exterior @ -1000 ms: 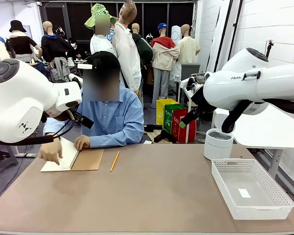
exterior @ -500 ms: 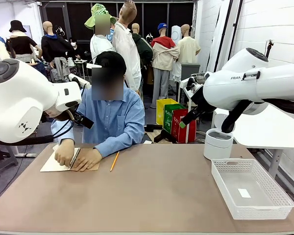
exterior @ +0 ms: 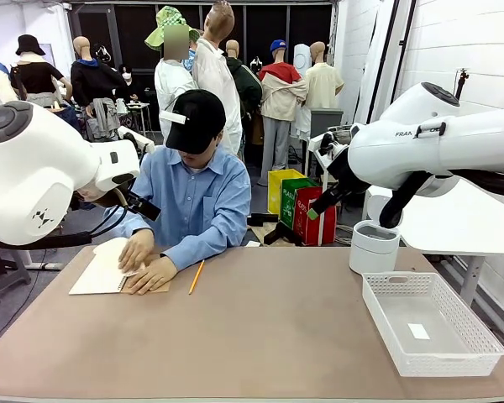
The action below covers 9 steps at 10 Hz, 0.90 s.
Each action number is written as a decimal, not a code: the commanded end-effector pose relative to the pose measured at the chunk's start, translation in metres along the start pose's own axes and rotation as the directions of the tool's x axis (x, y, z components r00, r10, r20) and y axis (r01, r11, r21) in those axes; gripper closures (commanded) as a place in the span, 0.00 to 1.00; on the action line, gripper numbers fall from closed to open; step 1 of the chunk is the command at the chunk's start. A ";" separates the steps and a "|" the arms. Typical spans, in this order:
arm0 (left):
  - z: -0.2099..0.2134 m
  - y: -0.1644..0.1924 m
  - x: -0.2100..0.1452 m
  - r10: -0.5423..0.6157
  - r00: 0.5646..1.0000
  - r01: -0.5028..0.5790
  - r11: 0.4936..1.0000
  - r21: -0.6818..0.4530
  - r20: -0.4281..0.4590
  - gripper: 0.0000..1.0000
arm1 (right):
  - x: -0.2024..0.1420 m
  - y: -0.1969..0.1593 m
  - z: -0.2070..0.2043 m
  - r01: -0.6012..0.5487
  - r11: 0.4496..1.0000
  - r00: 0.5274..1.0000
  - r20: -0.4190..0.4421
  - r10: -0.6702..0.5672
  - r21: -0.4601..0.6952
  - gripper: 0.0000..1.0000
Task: Sort the paper based on its condition.
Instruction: If a person hands you a paper, place it in the Organizing basket , and if it's crumpled, put it in the Trash can.
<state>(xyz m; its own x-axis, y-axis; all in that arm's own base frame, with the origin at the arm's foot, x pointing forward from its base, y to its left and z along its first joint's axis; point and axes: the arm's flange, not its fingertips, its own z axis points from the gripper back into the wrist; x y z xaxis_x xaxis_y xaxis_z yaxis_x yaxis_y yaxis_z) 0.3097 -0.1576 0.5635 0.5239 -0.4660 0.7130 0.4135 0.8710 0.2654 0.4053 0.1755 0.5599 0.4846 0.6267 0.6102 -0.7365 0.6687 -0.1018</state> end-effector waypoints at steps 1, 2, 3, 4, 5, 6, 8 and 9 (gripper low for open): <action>-0.001 0.001 0.000 -0.014 1.000 0.014 1.000 0.008 0.004 0.00 | 0.000 0.000 -0.002 0.004 1.000 1.000 -0.004 -0.004 -0.001 0.00; -0.001 0.001 0.000 -0.014 1.000 0.014 1.000 0.008 0.004 0.00 | 0.000 0.000 -0.002 0.004 1.000 1.000 -0.004 -0.004 -0.001 0.00; -0.001 0.001 0.000 -0.014 1.000 0.014 1.000 0.008 0.004 0.00 | 0.000 0.000 -0.002 0.004 1.000 1.000 -0.004 -0.004 -0.001 0.00; -0.001 0.001 0.000 -0.014 1.000 0.014 1.000 0.008 0.004 0.00 | 0.000 0.000 -0.002 0.004 1.000 1.000 -0.004 -0.004 -0.001 0.00; -0.001 0.001 0.000 -0.014 1.000 0.014 1.000 0.008 0.004 0.00 | 0.000 0.000 -0.002 0.004 1.000 1.000 -0.004 -0.004 -0.001 0.00; -0.001 0.001 0.000 -0.014 1.000 0.014 1.000 0.008 0.004 0.00 | 0.000 0.000 -0.002 0.004 1.000 1.000 -0.004 -0.004 -0.001 0.00; -0.001 0.001 0.000 -0.014 1.000 0.014 1.000 0.008 0.004 0.00 | 0.000 0.000 -0.002 0.004 1.000 1.000 -0.004 -0.004 -0.001 0.00; -0.001 0.001 0.000 -0.014 1.000 0.014 1.000 0.008 0.004 0.00 | 0.000 0.000 -0.002 0.004 1.000 1.000 -0.004 -0.004 -0.001 0.00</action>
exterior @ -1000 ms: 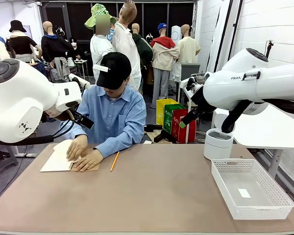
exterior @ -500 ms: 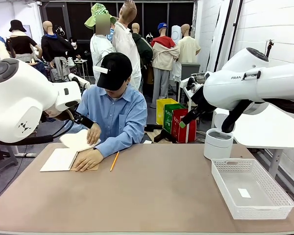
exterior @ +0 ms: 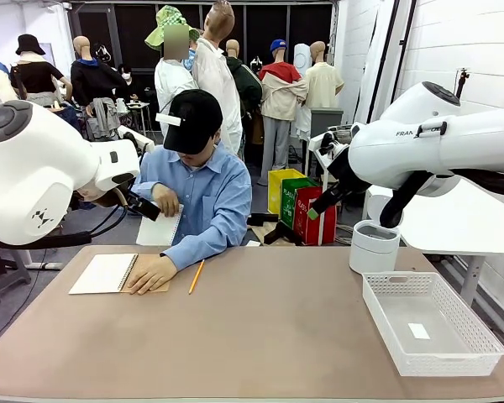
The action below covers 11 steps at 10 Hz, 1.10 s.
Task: Sort the paper based on its condition.
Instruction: If a person hands you a paper, place it in the Organizing basket , and if it's crumpled, put it in the Trash can.
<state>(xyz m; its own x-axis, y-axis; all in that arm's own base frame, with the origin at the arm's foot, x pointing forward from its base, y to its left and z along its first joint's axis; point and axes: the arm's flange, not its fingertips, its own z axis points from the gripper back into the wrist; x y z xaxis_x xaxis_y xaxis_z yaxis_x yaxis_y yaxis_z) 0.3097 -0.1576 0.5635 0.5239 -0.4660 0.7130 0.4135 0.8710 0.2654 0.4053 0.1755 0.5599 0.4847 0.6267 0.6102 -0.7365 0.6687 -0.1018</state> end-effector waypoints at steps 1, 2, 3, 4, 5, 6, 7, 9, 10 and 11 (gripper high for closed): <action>-0.001 0.001 0.000 -0.014 1.000 0.014 1.000 0.008 0.004 0.00 | 0.000 0.000 -0.002 0.004 1.000 1.000 -0.004 -0.004 -0.001 0.00; -0.001 0.001 0.000 -0.014 1.000 0.014 1.000 0.008 0.004 0.00 | 0.000 0.000 -0.002 0.004 1.000 1.000 -0.004 -0.004 -0.001 0.00; -0.001 0.001 0.000 -0.014 1.000 0.014 1.000 0.008 0.004 0.00 | 0.000 0.000 -0.002 0.004 1.000 1.000 -0.004 -0.004 -0.001 0.00; -0.001 0.001 0.000 -0.014 1.000 0.014 1.000 0.008 0.004 0.00 | 0.000 0.000 -0.002 0.004 1.000 1.000 -0.004 -0.004 -0.001 0.00; -0.001 0.001 0.000 -0.014 1.000 0.014 1.000 0.008 0.004 0.00 | 0.000 0.000 -0.002 0.004 1.000 1.000 -0.004 -0.004 -0.001 0.00; -0.001 0.001 0.000 -0.014 1.000 0.014 1.000 0.008 0.004 0.00 | 0.000 0.000 -0.002 0.004 1.000 1.000 -0.004 -0.004 -0.001 0.00; -0.001 0.001 0.000 -0.014 1.000 0.014 1.000 0.008 0.004 0.00 | 0.000 0.000 -0.002 0.004 1.000 1.000 -0.004 -0.004 -0.001 0.00; -0.001 0.001 0.000 -0.014 1.000 0.014 1.000 0.008 0.004 0.00 | 0.000 0.000 -0.002 0.004 1.000 1.000 -0.004 -0.004 -0.001 0.00; -0.001 0.001 0.000 -0.014 1.000 0.014 1.000 0.008 0.004 0.00 | 0.000 0.000 -0.002 0.004 1.000 1.000 -0.004 -0.004 -0.001 0.00; -0.001 0.001 0.000 -0.014 1.000 0.014 1.000 0.008 0.004 0.00 | 0.000 0.000 -0.002 0.004 1.000 1.000 -0.004 -0.004 -0.001 0.00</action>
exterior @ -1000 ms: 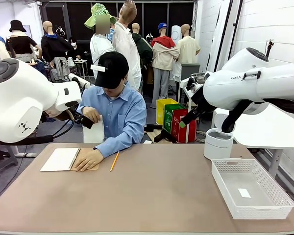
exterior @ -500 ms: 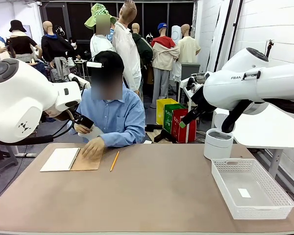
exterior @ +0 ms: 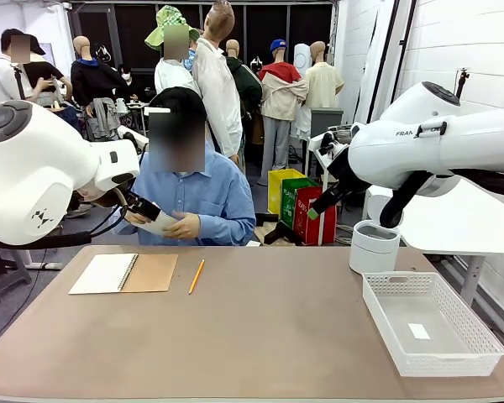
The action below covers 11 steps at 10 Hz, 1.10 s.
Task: Sort the paper based on its condition.
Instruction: If a person hands you a paper, place it in the Organizing basket , and if it's crumpled, put it in the Trash can.
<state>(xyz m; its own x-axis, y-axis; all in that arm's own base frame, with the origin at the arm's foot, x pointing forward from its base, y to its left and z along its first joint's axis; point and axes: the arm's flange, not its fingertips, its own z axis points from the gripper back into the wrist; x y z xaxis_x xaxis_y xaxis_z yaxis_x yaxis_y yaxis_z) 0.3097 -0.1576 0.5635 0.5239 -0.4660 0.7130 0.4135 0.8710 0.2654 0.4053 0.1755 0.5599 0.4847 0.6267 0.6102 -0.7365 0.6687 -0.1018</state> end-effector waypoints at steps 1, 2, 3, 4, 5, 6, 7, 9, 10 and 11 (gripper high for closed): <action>-0.001 0.001 0.000 -0.014 1.000 0.014 1.000 0.008 0.004 0.00 | 0.000 0.000 -0.002 0.004 1.000 1.000 -0.004 -0.004 -0.001 0.00; -0.001 0.001 0.000 -0.014 1.000 0.014 1.000 0.008 0.004 0.00 | 0.000 0.000 -0.002 0.004 1.000 1.000 -0.004 -0.004 -0.001 0.00; -0.001 0.001 0.000 -0.014 1.000 0.014 1.000 0.008 0.004 0.00 | 0.000 0.000 -0.002 0.004 1.000 1.000 -0.004 -0.004 -0.001 0.00; -0.001 0.001 0.000 -0.014 1.000 0.014 1.000 0.008 0.004 0.00 | 0.000 0.000 -0.002 0.004 1.000 1.000 -0.004 -0.004 -0.001 0.00; -0.001 0.001 0.000 -0.014 1.000 0.014 1.000 0.008 0.004 0.00 | 0.000 0.000 -0.002 0.004 1.000 1.000 -0.004 -0.004 -0.001 0.00; -0.001 0.001 0.000 -0.014 1.000 0.014 1.000 0.008 0.004 0.00 | 0.000 0.000 -0.002 0.004 1.000 1.000 -0.004 -0.004 -0.001 0.00; -0.001 0.001 0.000 -0.014 1.000 0.014 1.000 0.008 0.004 0.00 | 0.000 0.000 -0.002 0.004 1.000 1.000 -0.004 -0.004 -0.001 0.00; -0.001 0.001 0.000 -0.014 1.000 0.014 1.000 0.008 0.004 0.00 | 0.000 0.000 -0.002 0.004 1.000 1.000 -0.004 -0.004 -0.001 0.00; -0.001 0.001 0.000 -0.014 1.000 0.014 1.000 0.008 0.004 0.00 | 0.000 0.000 -0.002 0.004 1.000 1.000 -0.004 -0.004 -0.001 0.00; -0.001 0.001 0.000 -0.014 1.000 0.014 1.000 0.008 0.004 0.00 | 0.000 0.000 -0.002 0.004 1.000 1.000 -0.004 -0.004 -0.001 0.00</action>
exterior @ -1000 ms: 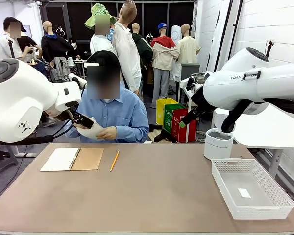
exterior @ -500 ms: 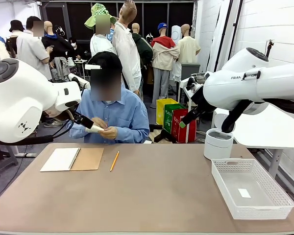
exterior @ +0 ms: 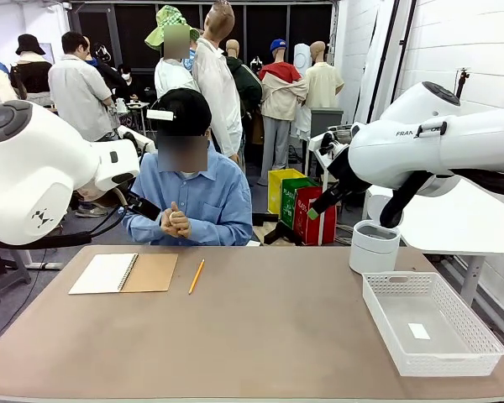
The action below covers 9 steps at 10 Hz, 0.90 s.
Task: Sort the paper based on its condition.
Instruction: If a person hands you a paper, place it in the Organizing basket , and if it's crumpled, put it in the Trash can.
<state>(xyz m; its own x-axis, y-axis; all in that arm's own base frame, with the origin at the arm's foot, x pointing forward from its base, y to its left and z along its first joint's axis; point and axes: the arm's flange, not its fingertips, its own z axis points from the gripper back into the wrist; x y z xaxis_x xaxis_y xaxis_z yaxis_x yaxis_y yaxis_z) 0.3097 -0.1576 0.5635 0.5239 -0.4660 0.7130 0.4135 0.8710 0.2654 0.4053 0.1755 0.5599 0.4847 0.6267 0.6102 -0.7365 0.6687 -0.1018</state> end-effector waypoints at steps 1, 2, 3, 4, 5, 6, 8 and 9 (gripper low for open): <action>-0.001 0.001 0.000 -0.014 1.000 0.014 1.000 0.008 0.004 0.00 | 0.000 0.000 -0.002 0.004 1.000 1.000 -0.004 -0.004 -0.001 0.00; -0.001 0.001 0.000 -0.014 1.000 0.014 1.000 0.008 0.004 0.00 | 0.000 0.000 -0.002 0.004 1.000 1.000 -0.004 -0.004 -0.001 0.00; -0.001 0.001 0.000 -0.014 1.000 0.014 1.000 0.008 0.004 0.00 | 0.000 0.000 -0.002 0.004 1.000 1.000 -0.004 -0.004 -0.001 0.00; -0.001 0.001 0.000 -0.014 1.000 0.014 1.000 0.008 0.004 0.00 | 0.000 0.000 -0.002 0.004 1.000 1.000 -0.004 -0.004 -0.001 0.00; -0.001 0.001 0.000 -0.014 1.000 0.014 1.000 0.008 0.004 0.00 | 0.000 0.000 -0.002 0.004 1.000 1.000 -0.004 -0.004 -0.001 0.00; -0.001 0.001 0.000 -0.014 1.000 0.014 1.000 0.008 0.004 0.00 | 0.000 0.000 -0.002 0.004 1.000 1.000 -0.004 -0.004 -0.001 0.00; -0.001 0.001 0.000 -0.014 1.000 0.014 1.000 0.008 0.004 0.00 | 0.000 0.000 -0.002 0.004 1.000 1.000 -0.004 -0.004 -0.001 0.00; -0.001 0.001 0.000 -0.014 1.000 0.014 1.000 0.008 0.004 0.00 | 0.000 0.000 -0.002 0.004 1.000 1.000 -0.004 -0.004 -0.001 0.00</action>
<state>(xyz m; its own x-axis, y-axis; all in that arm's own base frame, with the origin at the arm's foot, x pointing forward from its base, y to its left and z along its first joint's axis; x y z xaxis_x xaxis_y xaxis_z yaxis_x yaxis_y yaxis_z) 0.3097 -0.1576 0.5635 0.5239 -0.4660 0.7130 0.4135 0.8710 0.2654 0.4053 0.1755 0.5599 0.4847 0.6267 0.6102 -0.7365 0.6687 -0.1018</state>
